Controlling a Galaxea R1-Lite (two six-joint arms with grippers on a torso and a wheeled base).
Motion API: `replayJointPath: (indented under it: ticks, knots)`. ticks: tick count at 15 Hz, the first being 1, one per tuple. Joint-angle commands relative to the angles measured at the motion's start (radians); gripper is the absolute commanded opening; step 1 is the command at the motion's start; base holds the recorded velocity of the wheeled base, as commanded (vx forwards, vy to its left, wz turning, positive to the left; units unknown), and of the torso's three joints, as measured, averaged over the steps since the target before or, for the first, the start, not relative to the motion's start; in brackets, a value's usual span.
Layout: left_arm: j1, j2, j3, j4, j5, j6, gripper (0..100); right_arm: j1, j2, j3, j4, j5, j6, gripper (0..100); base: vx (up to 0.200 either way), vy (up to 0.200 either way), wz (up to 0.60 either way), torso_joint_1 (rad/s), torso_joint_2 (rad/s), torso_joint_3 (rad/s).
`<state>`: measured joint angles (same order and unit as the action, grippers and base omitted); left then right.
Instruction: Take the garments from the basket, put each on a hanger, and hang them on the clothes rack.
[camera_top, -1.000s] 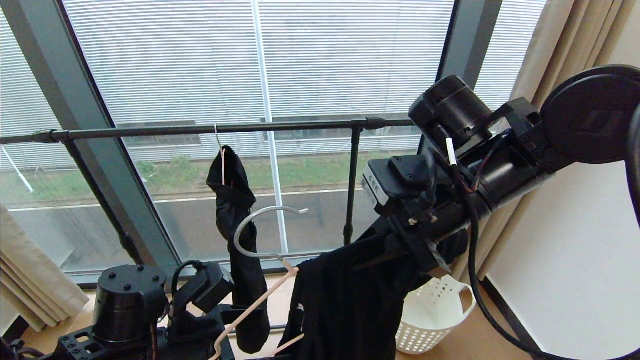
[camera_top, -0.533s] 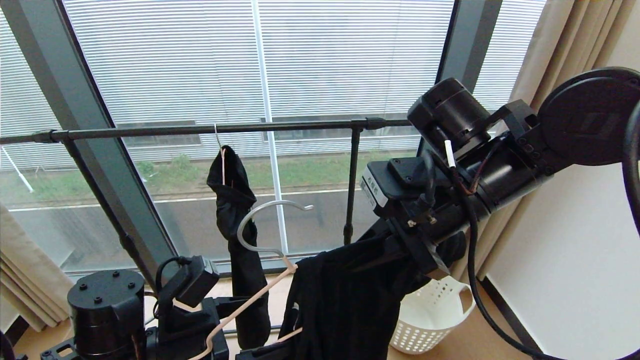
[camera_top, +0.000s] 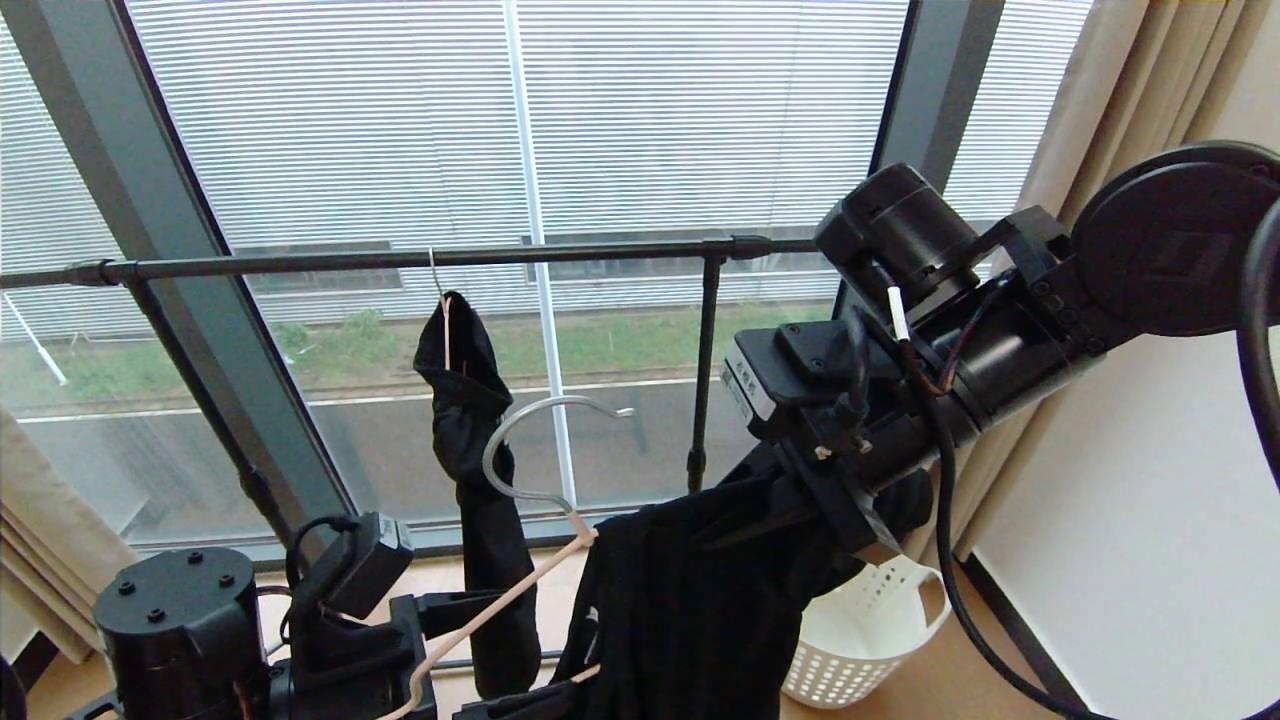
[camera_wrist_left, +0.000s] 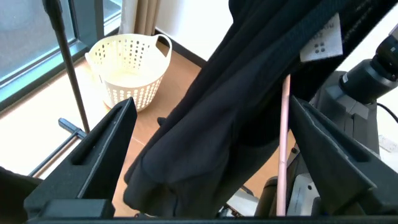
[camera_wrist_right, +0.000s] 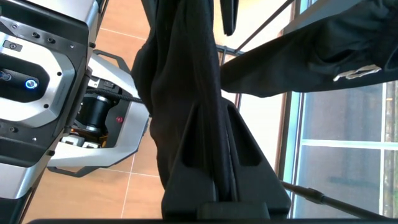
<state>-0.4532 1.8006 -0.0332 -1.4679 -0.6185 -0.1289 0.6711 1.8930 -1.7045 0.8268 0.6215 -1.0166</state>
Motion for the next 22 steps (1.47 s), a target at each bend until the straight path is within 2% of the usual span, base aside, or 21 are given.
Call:
replayJointPath:
  ticks: [1,6,7,10,16,18,22]
  knots:
    - [0.004,0.003,-0.004,-0.006,0.002,-0.020,100,0.001,-0.002,0.000,0.000,0.000,0.000,0,0.000,0.000,0.00,0.000,0.00,0.000]
    - [0.005,-0.001,-0.010,-0.009,0.002,-0.046,100,0.001,-0.002,0.005,0.002,-0.002,0.000,0,0.000,0.000,0.00,0.000,0.00,0.000]
    - [0.005,0.002,-0.001,-0.052,0.000,-0.077,100,0.001,0.000,0.011,0.000,-0.002,0.000,0,0.000,0.000,0.00,0.000,0.00,0.000]
    - [0.007,0.005,-0.004,-0.063,0.000,-0.106,100,0.002,0.001,0.009,-0.002,-0.002,0.000,0,0.000,0.000,0.00,0.000,0.00,0.000]
    - [0.022,0.031,-0.014,-0.065,0.003,-0.112,100,0.002,-0.022,0.009,0.000,-0.002,0.000,0,0.000,0.000,0.00,0.000,0.00,0.000]
    - [0.033,0.026,-0.024,-0.066,0.002,-0.147,100,0.001,-0.034,0.028,-0.003,-0.002,0.000,0,0.000,0.000,0.00,0.000,0.00,0.000]
    - [0.030,0.029,-0.010,-0.078,-0.001,-0.144,100,-0.001,-0.037,0.023,-0.006,0.000,0.003,0,0.000,0.000,0.00,0.000,0.00,0.000]
